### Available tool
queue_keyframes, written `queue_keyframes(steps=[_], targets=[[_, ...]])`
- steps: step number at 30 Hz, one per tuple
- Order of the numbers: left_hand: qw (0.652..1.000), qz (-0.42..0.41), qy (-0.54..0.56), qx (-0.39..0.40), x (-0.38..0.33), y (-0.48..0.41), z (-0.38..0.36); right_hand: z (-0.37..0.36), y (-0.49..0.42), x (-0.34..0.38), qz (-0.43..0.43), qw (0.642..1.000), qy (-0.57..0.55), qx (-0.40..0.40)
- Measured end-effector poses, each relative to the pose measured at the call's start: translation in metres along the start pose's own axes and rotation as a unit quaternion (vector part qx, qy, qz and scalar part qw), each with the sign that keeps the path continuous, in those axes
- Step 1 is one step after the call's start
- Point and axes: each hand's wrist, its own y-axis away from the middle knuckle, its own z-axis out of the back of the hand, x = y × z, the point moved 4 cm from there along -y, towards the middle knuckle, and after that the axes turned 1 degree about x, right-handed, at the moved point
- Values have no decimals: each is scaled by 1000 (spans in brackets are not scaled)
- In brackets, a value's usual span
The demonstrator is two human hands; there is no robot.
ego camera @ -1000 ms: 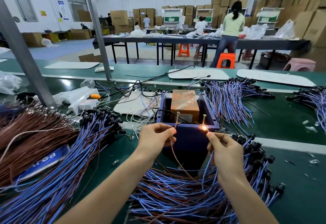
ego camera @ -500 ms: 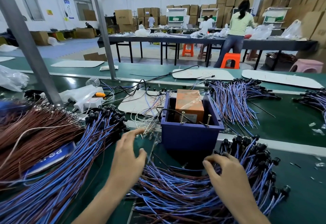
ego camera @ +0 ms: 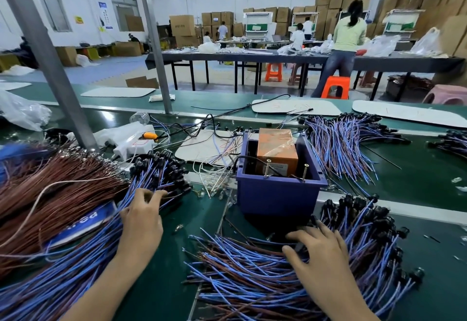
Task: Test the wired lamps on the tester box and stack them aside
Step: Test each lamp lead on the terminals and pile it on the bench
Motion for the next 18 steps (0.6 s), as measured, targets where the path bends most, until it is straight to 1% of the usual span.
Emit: queue_keyframes(steps=[3, 5, 7, 8, 10, 11, 13, 14, 17, 18], targets=[[996, -24, 85, 1, -23, 4, 19, 8, 4, 13, 49, 993, -93, -60], [984, -38, 171, -16, -44, 8, 41, 14, 10, 29, 76, 981, -163, -73], [968, -51, 245, -25, -65, 18, 65, 16, 15, 50, 78, 961, -265, -27], [959, -70, 276, -17, -77, 25, 75, 16, 15, 60, 69, 941, -331, 8], [937, -133, 323, 20, -103, 42, 84, 16, 15, 76, 38, 878, -473, 70], [928, -160, 334, 41, -113, 50, 84, 17, 14, 81, 23, 840, -536, 82], [918, -196, 335, 79, -128, 60, 76, 24, 11, 83, -8, 777, -627, 54], [917, -208, 329, 84, -132, 63, 70, 28, 9, 80, -29, 747, -664, 32], [923, -221, 309, 63, -134, 71, 51, 38, 8, 66, -61, 649, -759, -2], [923, -215, 313, 67, -132, 74, 45, 41, 8, 61, -64, 627, -777, -4]])
